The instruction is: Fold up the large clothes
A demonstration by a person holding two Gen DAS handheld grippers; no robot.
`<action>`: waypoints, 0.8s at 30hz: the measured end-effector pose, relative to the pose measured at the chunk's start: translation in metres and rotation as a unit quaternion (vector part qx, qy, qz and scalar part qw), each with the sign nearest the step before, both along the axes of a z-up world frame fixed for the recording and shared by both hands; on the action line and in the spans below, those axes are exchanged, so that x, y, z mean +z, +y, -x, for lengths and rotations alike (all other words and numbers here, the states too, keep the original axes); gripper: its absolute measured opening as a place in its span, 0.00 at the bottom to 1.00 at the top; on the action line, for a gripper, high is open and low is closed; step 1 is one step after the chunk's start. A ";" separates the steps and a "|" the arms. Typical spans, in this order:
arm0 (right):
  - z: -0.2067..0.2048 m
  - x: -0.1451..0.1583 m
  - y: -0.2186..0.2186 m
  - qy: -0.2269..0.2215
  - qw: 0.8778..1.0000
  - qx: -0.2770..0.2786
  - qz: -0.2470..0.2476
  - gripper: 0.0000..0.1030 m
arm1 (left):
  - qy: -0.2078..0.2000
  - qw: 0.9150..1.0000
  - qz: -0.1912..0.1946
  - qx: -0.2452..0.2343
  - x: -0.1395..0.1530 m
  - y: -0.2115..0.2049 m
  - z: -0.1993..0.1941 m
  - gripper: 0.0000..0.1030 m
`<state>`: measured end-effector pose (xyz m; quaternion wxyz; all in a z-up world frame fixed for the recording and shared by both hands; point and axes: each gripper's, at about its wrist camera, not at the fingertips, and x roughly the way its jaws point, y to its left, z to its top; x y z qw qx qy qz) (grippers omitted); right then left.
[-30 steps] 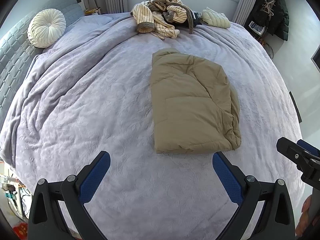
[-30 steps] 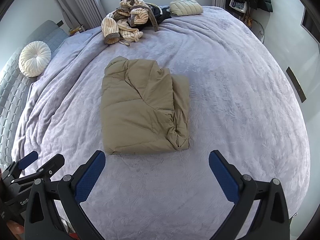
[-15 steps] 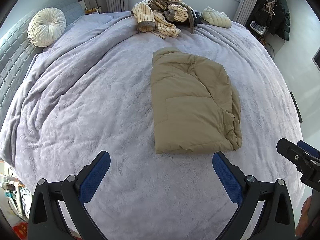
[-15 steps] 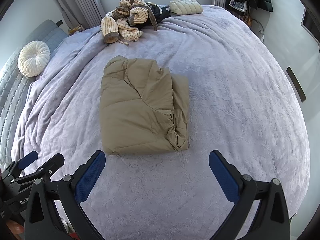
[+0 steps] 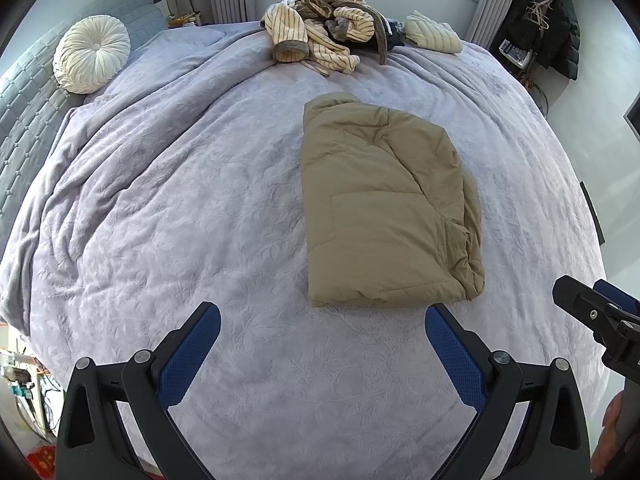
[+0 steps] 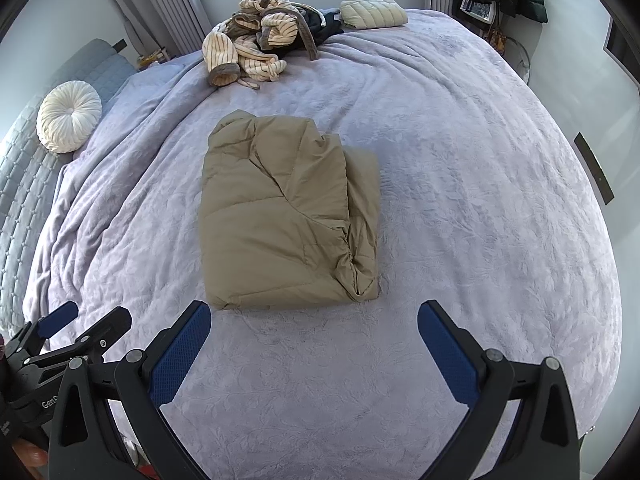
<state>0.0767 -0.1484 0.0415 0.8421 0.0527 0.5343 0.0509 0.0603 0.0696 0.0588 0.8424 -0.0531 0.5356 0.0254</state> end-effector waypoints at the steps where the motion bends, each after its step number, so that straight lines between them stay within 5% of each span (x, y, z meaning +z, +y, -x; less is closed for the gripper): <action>1: 0.000 0.000 0.000 0.000 1.000 0.000 0.000 1.00 | 0.000 1.000 -0.001 0.000 0.000 0.001 -0.001 0.99; 24: -0.002 0.001 -0.001 0.000 1.000 0.002 0.002 1.00 | 0.001 1.000 -0.008 -0.003 0.000 0.002 -0.008 0.99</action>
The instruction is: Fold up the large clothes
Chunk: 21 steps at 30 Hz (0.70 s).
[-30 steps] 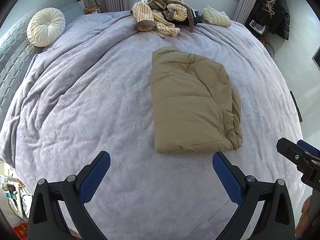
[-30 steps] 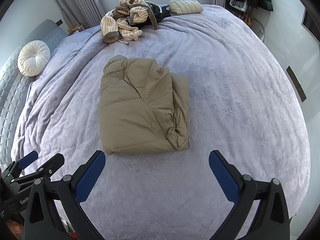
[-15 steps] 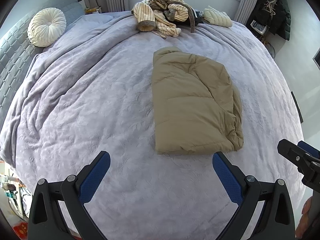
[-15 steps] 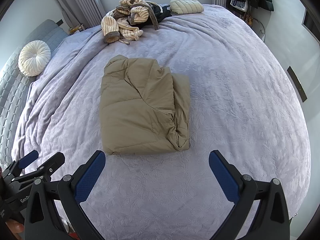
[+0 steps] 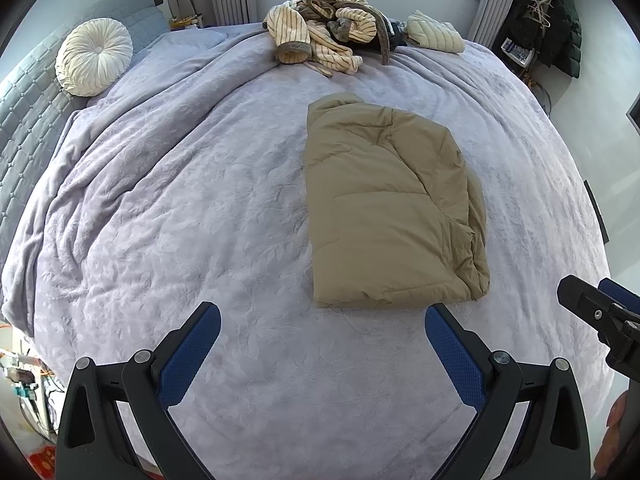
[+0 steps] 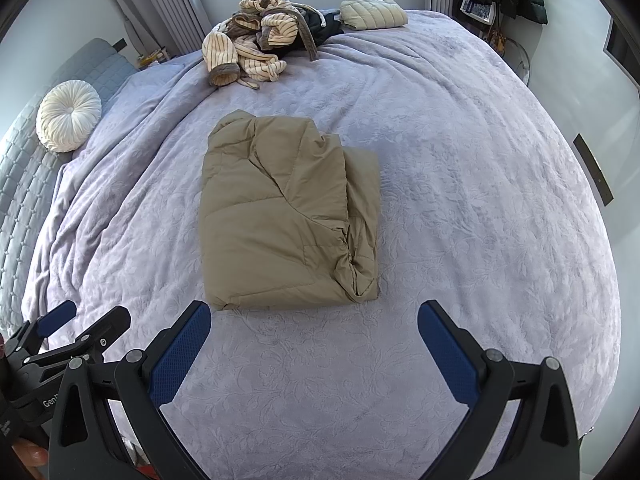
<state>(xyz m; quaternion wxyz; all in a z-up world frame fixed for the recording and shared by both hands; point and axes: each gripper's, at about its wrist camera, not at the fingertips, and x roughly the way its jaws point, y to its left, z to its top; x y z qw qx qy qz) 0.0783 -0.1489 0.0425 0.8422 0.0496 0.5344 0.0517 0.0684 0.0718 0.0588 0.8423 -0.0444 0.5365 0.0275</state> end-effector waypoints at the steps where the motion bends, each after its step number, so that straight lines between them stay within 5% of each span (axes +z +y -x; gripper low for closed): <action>1: 0.000 0.000 0.000 0.000 1.000 0.000 0.001 1.00 | 0.000 1.000 -0.001 -0.001 0.000 0.001 0.001 0.99; 21: -0.005 0.001 -0.005 -0.008 0.999 0.015 0.027 1.00 | -0.002 1.000 -0.009 -0.007 0.004 0.001 -0.004 0.99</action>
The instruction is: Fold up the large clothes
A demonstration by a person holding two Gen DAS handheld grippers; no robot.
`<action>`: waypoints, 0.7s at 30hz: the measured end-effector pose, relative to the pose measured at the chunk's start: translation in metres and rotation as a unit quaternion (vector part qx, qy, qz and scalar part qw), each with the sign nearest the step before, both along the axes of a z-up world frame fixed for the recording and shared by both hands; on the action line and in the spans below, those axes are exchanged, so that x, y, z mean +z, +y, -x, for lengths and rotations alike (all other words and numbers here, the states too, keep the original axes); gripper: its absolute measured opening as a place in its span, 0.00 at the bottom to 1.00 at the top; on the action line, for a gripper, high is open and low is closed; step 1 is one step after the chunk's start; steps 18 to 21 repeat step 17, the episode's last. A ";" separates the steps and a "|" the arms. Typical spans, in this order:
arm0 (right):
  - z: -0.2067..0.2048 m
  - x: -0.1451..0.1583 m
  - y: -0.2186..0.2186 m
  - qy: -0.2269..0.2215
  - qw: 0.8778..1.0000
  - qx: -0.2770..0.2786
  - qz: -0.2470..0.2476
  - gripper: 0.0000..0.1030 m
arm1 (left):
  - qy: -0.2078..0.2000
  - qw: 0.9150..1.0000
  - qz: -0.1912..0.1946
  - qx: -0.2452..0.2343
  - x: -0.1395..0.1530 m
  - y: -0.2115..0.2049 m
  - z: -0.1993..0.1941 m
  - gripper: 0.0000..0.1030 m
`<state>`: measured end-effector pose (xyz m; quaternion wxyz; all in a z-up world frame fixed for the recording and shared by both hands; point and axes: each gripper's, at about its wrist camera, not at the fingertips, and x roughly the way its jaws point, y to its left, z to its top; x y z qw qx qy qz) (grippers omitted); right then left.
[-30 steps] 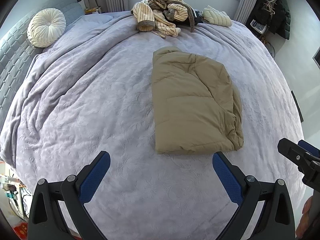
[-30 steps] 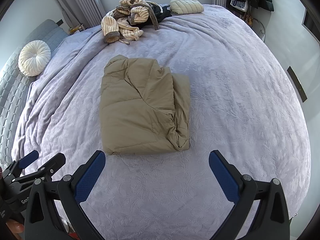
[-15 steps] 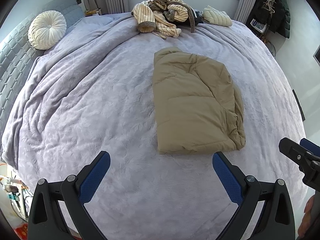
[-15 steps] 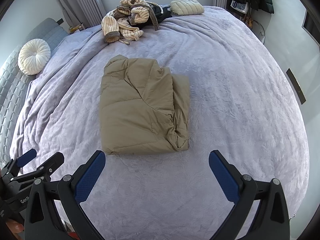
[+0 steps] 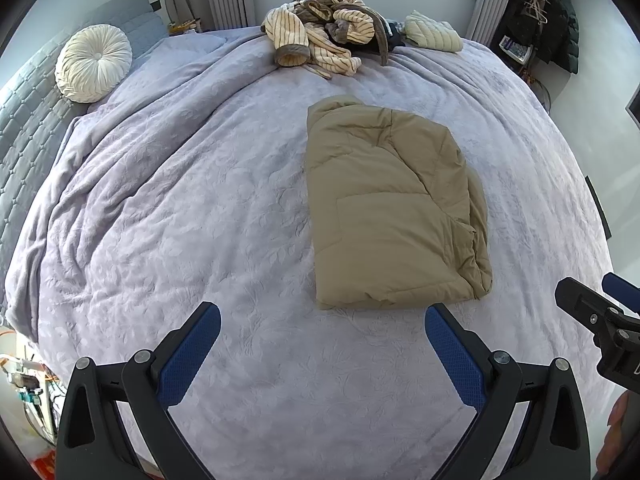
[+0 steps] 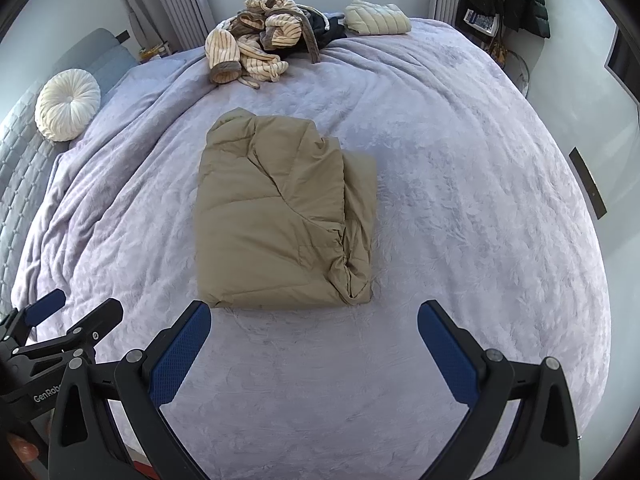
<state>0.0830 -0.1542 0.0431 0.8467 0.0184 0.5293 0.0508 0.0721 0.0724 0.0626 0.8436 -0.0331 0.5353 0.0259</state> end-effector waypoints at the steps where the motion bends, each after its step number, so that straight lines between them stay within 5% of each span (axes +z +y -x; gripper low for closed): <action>1: 0.000 0.000 -0.001 0.000 1.000 0.000 0.000 1.00 | 0.000 1.000 0.000 0.000 0.000 0.000 0.000 0.99; 21: 0.001 0.000 0.000 0.001 1.000 -0.001 0.001 1.00 | -0.003 1.000 -0.005 -0.009 0.001 0.000 -0.005 0.99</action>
